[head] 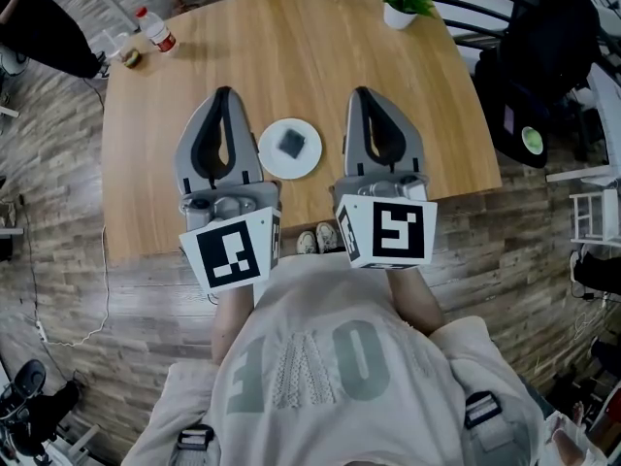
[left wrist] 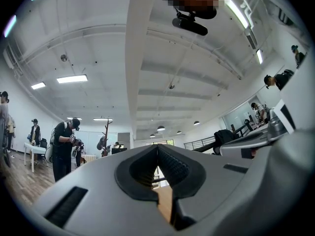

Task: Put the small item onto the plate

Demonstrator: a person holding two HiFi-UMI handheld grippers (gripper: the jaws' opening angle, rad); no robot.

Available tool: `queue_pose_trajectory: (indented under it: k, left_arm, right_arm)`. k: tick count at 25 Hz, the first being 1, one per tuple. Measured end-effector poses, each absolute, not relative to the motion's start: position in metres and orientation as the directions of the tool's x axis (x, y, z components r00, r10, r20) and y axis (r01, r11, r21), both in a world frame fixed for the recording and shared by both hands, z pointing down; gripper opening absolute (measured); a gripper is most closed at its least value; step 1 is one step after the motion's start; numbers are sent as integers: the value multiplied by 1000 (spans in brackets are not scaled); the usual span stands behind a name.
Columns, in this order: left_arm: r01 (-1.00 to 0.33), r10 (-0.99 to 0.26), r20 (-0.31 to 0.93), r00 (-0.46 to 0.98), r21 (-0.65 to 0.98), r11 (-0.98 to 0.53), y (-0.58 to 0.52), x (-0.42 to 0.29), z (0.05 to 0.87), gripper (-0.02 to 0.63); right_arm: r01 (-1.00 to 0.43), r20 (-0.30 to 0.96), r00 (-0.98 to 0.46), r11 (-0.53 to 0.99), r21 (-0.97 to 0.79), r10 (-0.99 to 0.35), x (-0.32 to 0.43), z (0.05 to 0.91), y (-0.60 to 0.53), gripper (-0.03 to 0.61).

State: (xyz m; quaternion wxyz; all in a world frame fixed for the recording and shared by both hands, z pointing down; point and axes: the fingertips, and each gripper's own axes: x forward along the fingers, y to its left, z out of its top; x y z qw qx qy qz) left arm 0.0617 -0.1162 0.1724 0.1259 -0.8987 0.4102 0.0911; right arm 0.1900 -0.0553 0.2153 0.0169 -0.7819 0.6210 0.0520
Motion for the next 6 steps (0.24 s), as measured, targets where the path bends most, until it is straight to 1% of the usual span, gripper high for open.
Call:
queue_pose_trajectory:
  k: [6]
  left_arm:
    - [-770,-723,-268,637,-166,-617,-117,62,171,9]
  right_arm:
    - [-972,-112,223,-229,45,-968,194,212,-50,16]
